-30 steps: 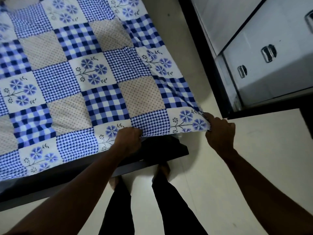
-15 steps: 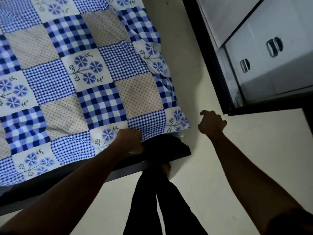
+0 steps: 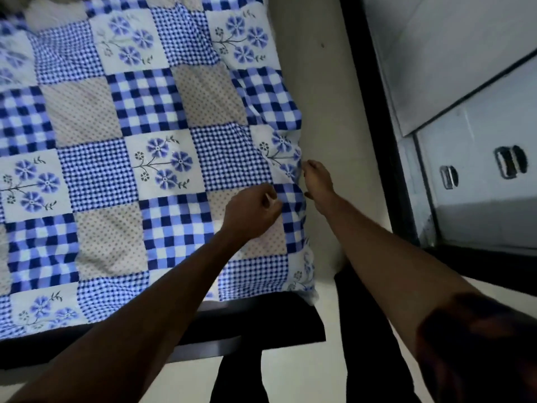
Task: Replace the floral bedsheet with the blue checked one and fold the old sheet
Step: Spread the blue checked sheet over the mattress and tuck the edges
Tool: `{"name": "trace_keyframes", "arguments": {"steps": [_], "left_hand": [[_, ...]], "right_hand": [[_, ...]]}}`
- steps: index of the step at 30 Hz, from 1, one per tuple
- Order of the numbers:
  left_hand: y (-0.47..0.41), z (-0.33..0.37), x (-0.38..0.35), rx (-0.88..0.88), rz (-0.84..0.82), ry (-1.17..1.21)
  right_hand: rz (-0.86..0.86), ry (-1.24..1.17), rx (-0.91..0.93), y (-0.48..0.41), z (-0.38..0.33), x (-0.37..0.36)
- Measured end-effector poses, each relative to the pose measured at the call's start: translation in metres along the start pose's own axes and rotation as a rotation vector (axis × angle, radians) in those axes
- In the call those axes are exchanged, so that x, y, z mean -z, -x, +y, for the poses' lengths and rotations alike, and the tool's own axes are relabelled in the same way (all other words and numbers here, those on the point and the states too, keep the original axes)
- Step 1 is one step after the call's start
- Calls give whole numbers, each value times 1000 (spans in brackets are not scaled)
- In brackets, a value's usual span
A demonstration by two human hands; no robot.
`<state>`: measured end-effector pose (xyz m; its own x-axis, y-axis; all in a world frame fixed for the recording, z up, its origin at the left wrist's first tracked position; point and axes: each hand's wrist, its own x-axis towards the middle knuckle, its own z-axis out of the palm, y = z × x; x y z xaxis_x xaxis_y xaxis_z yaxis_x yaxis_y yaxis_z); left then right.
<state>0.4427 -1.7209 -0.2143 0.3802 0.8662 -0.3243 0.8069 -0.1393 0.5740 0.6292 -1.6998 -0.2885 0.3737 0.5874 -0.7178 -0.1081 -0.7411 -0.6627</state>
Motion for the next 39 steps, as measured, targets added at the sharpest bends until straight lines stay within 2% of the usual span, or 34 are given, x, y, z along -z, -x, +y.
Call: {"name": "trace_keyframes", "arguments": {"steps": [4, 6, 7, 9, 11, 13, 15, 19, 20, 22, 26, 29, 32, 35, 39], "left_hand": [[-51, 26, -3, 90, 184, 57], [-76, 39, -5, 193, 229, 58], [-87, 45, -7, 268, 231, 56], [-106, 59, -13, 359, 223, 54], [-117, 70, -17, 393, 182, 41], [-123, 81, -21, 403, 118, 4], [-128, 91, -21, 408, 112, -47], [-156, 102, -12, 382, 257, -10], [-164, 102, -7, 375, 286, 6], [-185, 101, 4, 352, 344, 17], [-228, 96, 34, 332, 467, 71], [-262, 91, 61, 373, 497, 114], [-303, 86, 85, 382, 490, 121], [-359, 78, 109, 342, 492, 105], [-421, 67, 131, 448, 401, 26]], "right_hand": [[-126, -37, 110, -53, -40, -14], [-182, 118, 251, -68, -51, -16], [-162, 225, 322, -74, -51, -12], [-9, 330, 439, -82, -47, 6], [165, 292, 546, -79, -42, 36], [232, 248, 633, -73, -30, 70], [203, 279, 584, -66, -3, 103], [-139, 520, 255, -64, 36, 150], [-178, 589, 204, -66, 39, 151], [-172, 528, 143, -79, 25, 136], [-172, 83, 46, -125, -59, 71], [-231, -43, 89, -150, -159, 26], [-255, -81, 130, -180, -245, -11], [-219, 31, 215, -221, -314, -38], [-207, 35, 212, -271, -379, -71]]}}
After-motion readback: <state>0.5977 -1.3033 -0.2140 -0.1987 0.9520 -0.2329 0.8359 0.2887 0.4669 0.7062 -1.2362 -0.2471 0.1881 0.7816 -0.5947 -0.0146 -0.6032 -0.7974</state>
